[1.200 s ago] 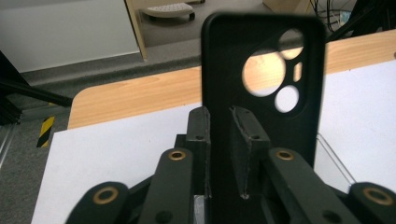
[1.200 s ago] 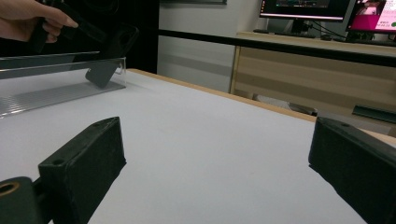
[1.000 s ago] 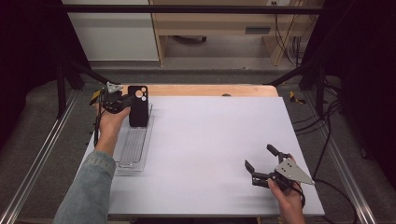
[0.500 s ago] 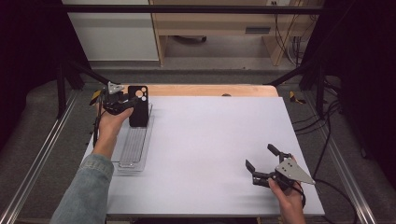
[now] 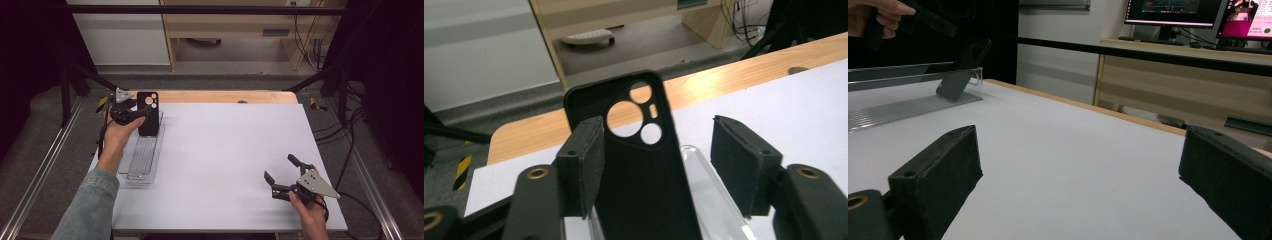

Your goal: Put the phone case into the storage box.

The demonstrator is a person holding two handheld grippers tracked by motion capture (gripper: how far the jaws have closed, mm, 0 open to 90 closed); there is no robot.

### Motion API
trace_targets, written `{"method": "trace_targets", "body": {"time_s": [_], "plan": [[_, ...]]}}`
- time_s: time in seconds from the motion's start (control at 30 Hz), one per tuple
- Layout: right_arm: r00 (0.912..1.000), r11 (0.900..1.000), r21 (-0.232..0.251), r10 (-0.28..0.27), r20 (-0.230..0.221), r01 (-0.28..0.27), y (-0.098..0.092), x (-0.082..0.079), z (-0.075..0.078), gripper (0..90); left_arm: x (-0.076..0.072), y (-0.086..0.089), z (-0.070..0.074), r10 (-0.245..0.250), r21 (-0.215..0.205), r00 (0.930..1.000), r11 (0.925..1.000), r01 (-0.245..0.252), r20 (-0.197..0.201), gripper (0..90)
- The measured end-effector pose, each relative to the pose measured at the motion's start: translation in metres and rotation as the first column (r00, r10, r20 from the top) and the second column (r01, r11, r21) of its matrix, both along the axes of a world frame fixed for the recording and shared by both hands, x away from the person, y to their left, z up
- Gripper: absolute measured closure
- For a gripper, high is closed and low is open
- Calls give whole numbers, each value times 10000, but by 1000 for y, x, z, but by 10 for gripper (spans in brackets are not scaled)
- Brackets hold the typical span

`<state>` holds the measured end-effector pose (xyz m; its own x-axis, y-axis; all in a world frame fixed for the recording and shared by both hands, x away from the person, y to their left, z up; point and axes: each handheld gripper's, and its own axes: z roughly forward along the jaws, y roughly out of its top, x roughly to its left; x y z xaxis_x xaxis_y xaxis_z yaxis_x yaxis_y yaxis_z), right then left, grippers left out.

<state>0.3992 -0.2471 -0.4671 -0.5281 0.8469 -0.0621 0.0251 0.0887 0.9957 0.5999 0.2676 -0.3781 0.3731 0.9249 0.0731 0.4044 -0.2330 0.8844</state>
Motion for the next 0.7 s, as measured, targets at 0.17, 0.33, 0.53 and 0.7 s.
{"method": "trace_targets", "body": {"time_s": [0.17,0.33,0.53,0.7], "plan": [[10000,10000,30,22,-11,-22,0,0,0,36,-1,-3,-1,-112,-77,9999,9999,112,44,316],[10000,10000,-6,69,-28,-70,2,1,0,36,-5,-6,1,-309,-250,9993,9992,313,192,257],[10000,10000,3,62,-32,-62,0,0,0,35,-10,-11,4,-374,-495,9988,9980,390,326,180],[10000,10000,-55,72,22,-72,1,0,0,34,-15,-16,4,-448,-689,9984,9965,471,348,120]]}}
